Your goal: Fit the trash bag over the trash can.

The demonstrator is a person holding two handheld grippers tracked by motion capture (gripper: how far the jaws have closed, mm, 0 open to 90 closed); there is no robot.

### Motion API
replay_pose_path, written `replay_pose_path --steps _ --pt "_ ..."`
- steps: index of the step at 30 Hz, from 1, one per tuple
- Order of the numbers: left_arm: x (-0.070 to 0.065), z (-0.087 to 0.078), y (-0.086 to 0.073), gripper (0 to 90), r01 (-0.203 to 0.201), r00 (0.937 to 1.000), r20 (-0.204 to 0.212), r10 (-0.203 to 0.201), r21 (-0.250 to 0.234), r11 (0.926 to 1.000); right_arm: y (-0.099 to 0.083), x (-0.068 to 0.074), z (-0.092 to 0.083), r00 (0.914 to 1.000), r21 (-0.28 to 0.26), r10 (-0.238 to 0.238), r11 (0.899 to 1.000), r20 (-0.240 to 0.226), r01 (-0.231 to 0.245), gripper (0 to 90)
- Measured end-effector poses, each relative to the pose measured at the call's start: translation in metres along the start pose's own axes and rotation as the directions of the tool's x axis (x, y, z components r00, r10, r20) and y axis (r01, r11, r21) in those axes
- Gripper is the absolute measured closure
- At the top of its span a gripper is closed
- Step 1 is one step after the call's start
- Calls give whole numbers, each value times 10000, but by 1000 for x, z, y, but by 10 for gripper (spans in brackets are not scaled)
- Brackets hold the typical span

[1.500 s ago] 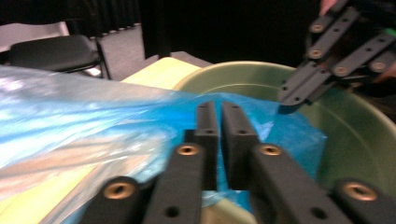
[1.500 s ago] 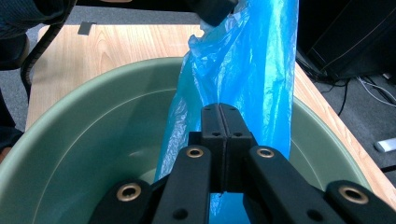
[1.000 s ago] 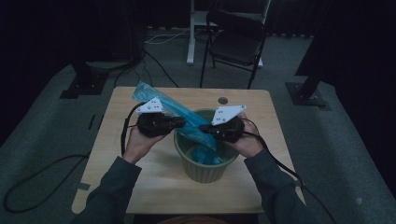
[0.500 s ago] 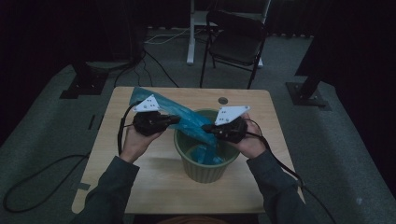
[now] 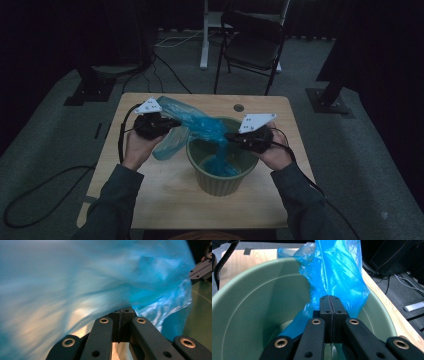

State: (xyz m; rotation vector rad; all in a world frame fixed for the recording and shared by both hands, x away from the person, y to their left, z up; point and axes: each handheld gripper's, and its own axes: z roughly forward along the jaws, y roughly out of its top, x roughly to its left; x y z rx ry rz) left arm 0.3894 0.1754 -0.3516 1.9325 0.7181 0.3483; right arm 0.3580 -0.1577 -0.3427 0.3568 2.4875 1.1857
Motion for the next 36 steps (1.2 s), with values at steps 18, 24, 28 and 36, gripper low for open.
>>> replay_pose_path --steps 18,24,28,36 --pt "3 0 3 900 93 9997 -205 -95 -110 9999 -8 -7 -11 9978 -458 647 9969 117 -641 705" --pt "-2 5 8 900 -62 9999 -118 62 -68 10000 7 -6 -9 9981 -807 611 9948 -87 -616 662" --pt "-5 9 11 900 -146 9999 -29 146 -50 9999 14 -4 -3 9983 -813 548 9951 -205 -563 650" --pt "-13 18 16 900 -334 9992 233 333 20 9994 31 -8 19 9961 -717 840 9937 -280 -859 619"
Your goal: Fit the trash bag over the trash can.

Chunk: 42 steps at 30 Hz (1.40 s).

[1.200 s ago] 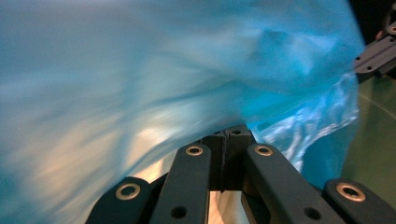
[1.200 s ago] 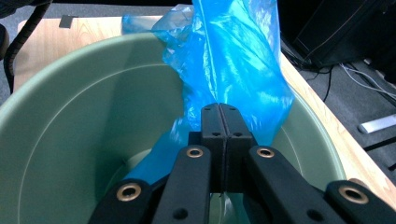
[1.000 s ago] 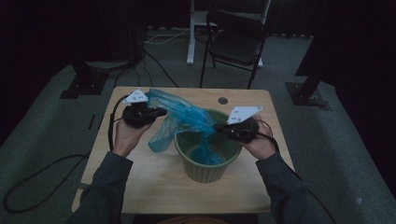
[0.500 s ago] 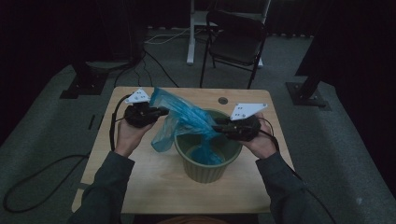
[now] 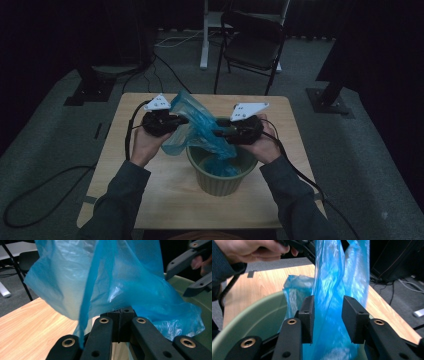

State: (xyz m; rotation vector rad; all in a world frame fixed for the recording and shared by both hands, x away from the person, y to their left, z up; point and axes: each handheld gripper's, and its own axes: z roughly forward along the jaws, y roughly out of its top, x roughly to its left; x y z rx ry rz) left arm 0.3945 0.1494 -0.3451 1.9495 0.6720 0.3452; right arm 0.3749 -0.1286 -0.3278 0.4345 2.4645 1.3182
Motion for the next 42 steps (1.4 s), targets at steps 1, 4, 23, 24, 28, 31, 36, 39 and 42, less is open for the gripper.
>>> replay_pose_path --steps 1,4,23,24,28,31,36,39,42 --pt "-1 1 1 900 -17 10000 19 17 0 10000 1 -1 3 10000 97 16 10000 30 -17 618" --pt "-2 3 2 900 -49 10000 56 49 2 10000 3 -2 8 10000 241 77 9997 -58 -76 676" --pt "4 13 2 900 80 10000 -51 -79 255 9996 -23 -33 -27 9754 598 1231 9889 1830 -1361 900" --pt "1 18 3 900 -23 10000 -22 24 341 9994 -25 -35 -29 9737 589 1313 9878 1862 -1445 900" --pt "-2 22 4 900 -105 9999 4 105 398 9992 -32 -37 -33 9663 634 1451 9848 2125 -1618 900" --pt "-3 22 5 900 -138 9999 30 137 380 9992 -33 -38 -34 9659 563 1548 9839 2075 -1698 900" --pt "-7 19 6 900 -282 9996 51 280 356 9990 -32 -39 -40 9648 74 1753 9836 1962 -1802 879" --pt "-9 17 6 900 -325 9994 154 321 289 9991 -30 -37 -42 9659 35 1691 9849 1959 -1731 900" --pt "-12 18 7 900 -397 9990 223 391 261 9989 -28 -35 -42 9709 -85 1623 9865 1760 -1634 899"
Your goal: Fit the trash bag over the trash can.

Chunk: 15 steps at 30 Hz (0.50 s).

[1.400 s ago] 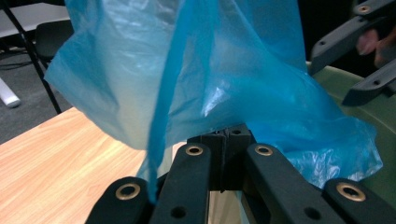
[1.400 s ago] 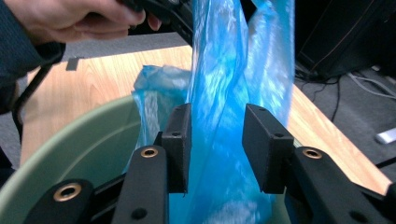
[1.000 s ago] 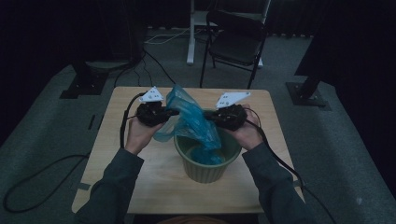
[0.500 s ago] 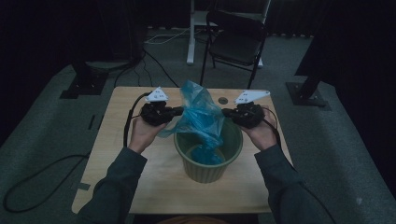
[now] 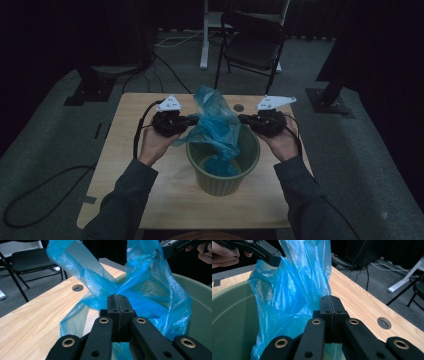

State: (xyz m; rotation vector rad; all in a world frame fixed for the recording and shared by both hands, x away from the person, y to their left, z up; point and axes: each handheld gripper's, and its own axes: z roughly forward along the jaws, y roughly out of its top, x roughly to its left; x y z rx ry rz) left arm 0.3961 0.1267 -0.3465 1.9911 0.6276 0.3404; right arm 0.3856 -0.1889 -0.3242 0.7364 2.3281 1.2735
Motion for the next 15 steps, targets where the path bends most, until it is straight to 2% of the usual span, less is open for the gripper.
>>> replay_pose_path --steps 1,3,4,6,7,8,9,10,11,13,15 --pt "-1 1 0 900 -53 10000 -1 53 19 10000 1 1 0 9999 -92 -8 10000 -120 7 876" --pt "-4 4 1 900 -131 9999 46 131 93 9999 2 2 0 9988 -334 39 9994 -488 -55 693" --pt "-5 5 2 900 -169 9998 49 168 109 9998 3 2 2 9959 -351 105 9993 -904 -137 625" --pt "-7 6 2 900 -175 9998 114 174 64 9998 4 3 8 9942 -227 25 9997 -1073 -50 550" --pt "-7 7 2 899 -174 9997 148 173 51 9998 4 3 11 9934 -67 54 10000 -1149 -62 541" --pt "-8 7 3 900 -161 9997 193 160 24 9999 4 4 15 9939 76 32 10000 -1105 -24 550" --pt "-8 7 3 899 -189 9997 185 189 24 9998 4 5 18 9963 256 -58 9996 -860 80 601" --pt "-9 7 3 898 -214 9996 208 214 28 9998 4 6 20 9982 482 -152 9987 -588 180 695" --pt "-9 7 3 888 -214 9996 208 214 28 9998 4 6 20 9982 482 -152 9987 -588 180 695" --pt "-9 4 2 859 -253 9994 228 254 -45 9997 2 5 21 9991 648 -193 9977 -378 217 853" --pt "-7 -1 1 812 -191 9997 129 193 -108 9998 1 5 18 9996 579 -202 9981 -181 212 898"
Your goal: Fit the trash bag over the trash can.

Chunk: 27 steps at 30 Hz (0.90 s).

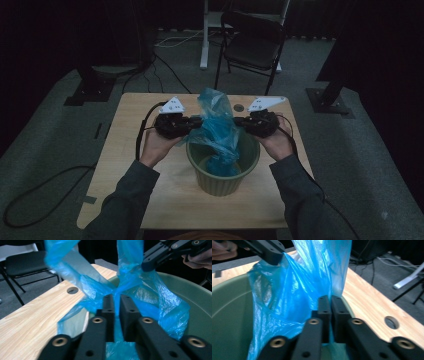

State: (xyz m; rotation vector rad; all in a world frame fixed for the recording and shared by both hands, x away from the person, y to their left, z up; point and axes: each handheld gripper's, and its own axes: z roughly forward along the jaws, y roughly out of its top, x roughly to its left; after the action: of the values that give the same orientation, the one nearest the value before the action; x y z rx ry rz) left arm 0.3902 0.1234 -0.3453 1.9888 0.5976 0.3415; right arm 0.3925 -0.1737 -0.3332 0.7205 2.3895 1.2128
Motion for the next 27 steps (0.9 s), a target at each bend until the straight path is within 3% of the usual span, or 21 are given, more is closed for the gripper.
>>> replay_pose_path --steps 4,8,14,18,22,26,27 --pt "7 -9 -2 783 218 9994 -276 -222 -142 9997 -1 -3 -13 9988 -177 20 9998 485 -11 900" --pt "11 -9 -3 758 419 9979 -493 -423 -92 9991 -1 -5 -24 9980 -406 44 9992 624 -18 900" --pt "12 4 -4 722 365 9959 -849 -326 443 9984 -7 -10 -27 9915 92 -2 10000 1301 -10 900" --pt "15 7 -5 703 419 9932 -1117 -340 687 9968 -13 -12 -26 9907 260 78 9996 1361 -115 900" --pt "18 5 -8 688 630 9928 -1051 -569 557 9965 -17 -14 -27 9904 251 148 9995 1372 -184 899" --pt "17 -1 -11 637 759 9969 -196 -756 174 9970 -18 -15 -28 9902 225 171 9995 1386 -204 899" --pt "17 -1 -11 625 759 9969 -196 -756 174 9970 -18 -15 -28 9902 225 171 9995 1386 -204 899"
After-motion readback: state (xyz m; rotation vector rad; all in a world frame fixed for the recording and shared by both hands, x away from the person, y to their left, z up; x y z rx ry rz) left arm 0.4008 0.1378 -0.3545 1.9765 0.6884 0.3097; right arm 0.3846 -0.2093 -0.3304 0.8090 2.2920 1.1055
